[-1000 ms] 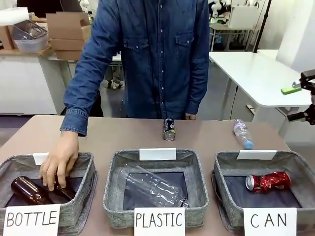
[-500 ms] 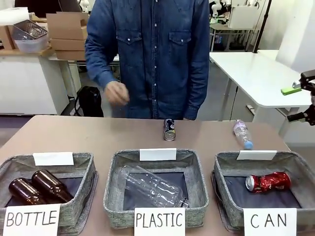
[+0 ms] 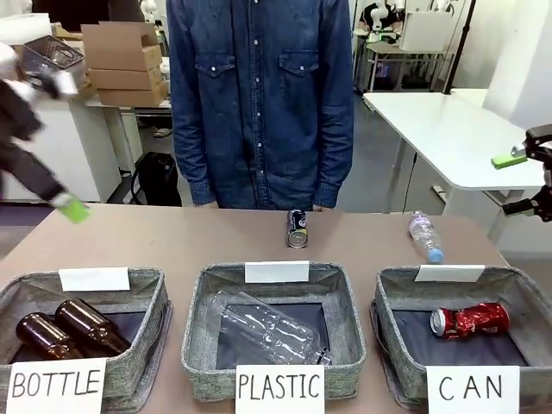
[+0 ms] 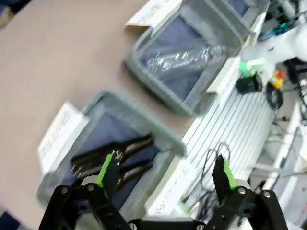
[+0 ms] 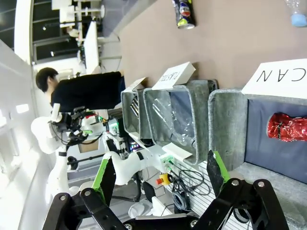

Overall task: Sort the can waste into the basket.
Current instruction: Pick up the can waste from the table and place it in the right Fabric basket.

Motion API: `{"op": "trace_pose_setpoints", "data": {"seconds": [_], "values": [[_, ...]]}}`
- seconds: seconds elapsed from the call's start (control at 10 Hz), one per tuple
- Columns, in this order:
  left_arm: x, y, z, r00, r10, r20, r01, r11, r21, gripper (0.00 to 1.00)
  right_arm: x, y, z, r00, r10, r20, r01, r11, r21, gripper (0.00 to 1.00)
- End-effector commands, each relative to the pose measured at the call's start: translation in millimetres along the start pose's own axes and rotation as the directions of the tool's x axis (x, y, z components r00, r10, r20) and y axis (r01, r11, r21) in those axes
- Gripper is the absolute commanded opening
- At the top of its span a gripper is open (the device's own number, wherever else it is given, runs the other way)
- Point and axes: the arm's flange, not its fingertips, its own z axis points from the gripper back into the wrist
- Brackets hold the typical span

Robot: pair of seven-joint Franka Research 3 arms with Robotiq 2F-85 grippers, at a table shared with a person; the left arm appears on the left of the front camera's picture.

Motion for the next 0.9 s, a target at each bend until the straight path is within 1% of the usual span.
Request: {"op": "trace_pose_setpoints", "data": {"seconds": [0.0,0.1,0.2,0.3,0.4,0.5,0.6,0.8], "values": [[14.8,13.9,-42.0,0.979,0.042,0.201,-0.014,0.99,-0.139,1.0,-2.5,-0.6,-2.1,1.0,0.006,0.001,-0.006,1.0,-0.004,1.0],[20.4,21.7,-68.1,0.95,0.098,0.298,-0.026,0.972,-0.235,1.0,0.0,0.0,0.0,1.0,0.0,0.0,0.0,1.0,0.0,1.0],[17.1,37.7,-81.2,0.911,0.205,0.358,-0.087,0.944,-0.319,1.0,0.1,16.9,-21.8,1.0,-0.004,-0.022,0.005,0.998,0.057,1.0],[7.7,56.4,-77.0,0.875,0.277,0.396,-0.139,0.929,-0.343,1.0,-6.7,33.4,-51.6,0.999,-0.023,-0.03,0.027,0.991,0.131,1.0],[-12.4,77.5,-58.1,0.815,0.356,0.457,-0.217,0.919,-0.329,1.0,-12.1,47.7,-76.8,0.991,-0.121,-0.052,0.13,0.966,0.225,1.0],[-34.9,94.7,-36.8,0.777,0.401,0.485,-0.294,0.913,-0.283,1.0,-10.5,57.4,-82.5,0.965,-0.252,-0.077,0.263,0.925,0.275,1.0],[3.0,62.1,-73.4,0.87,0.316,0.378,-0.19,0.923,-0.333,1.0,-5.0,30.1,-47.8,0.998,-0.038,-0.052,0.045,0.99,0.131,1.0],[3.0,62.1,-73.4,0.87,0.316,0.378,-0.19,0.923,-0.333,1.0,-5.0,30.1,-47.8,0.998,-0.038,-0.052,0.045,0.99,0.131,1.0]]}}
